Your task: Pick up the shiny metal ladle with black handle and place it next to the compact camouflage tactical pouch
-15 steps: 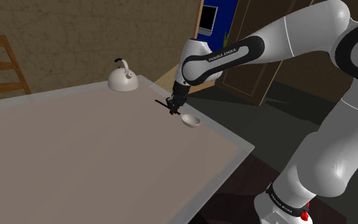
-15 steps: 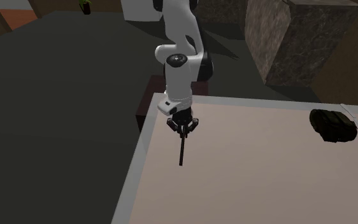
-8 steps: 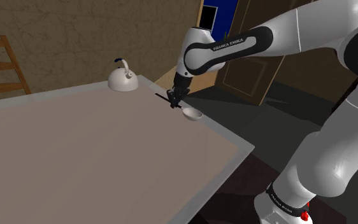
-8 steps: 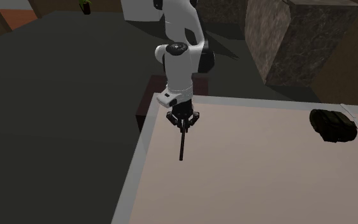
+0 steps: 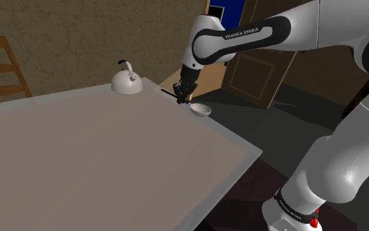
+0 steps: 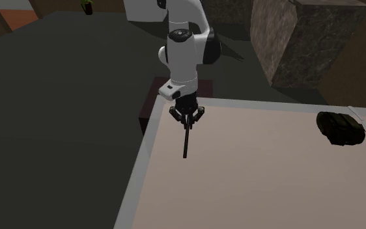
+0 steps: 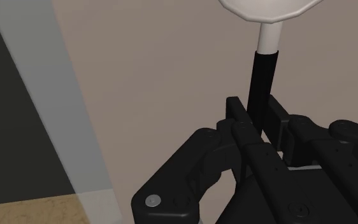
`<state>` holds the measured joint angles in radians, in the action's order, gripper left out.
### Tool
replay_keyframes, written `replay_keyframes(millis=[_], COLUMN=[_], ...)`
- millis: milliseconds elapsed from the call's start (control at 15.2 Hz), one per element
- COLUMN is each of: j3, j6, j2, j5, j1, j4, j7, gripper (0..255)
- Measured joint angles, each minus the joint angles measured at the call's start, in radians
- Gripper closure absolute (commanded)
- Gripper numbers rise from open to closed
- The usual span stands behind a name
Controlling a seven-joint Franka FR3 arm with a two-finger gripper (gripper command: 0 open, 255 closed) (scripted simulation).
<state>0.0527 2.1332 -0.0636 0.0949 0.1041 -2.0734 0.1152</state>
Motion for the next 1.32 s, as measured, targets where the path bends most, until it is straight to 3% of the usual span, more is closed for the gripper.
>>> replay_keyframes(millis=[594, 1320], j3=[0.004, 0.148], j6=[-0.11, -0.093], j2=[-0.029, -0.08], j5=[-0.005, -0.015], j1=[0.003, 0.112], j4=[0.082, 0.031], j7=[0.018, 0.272], gripper=[255, 255])
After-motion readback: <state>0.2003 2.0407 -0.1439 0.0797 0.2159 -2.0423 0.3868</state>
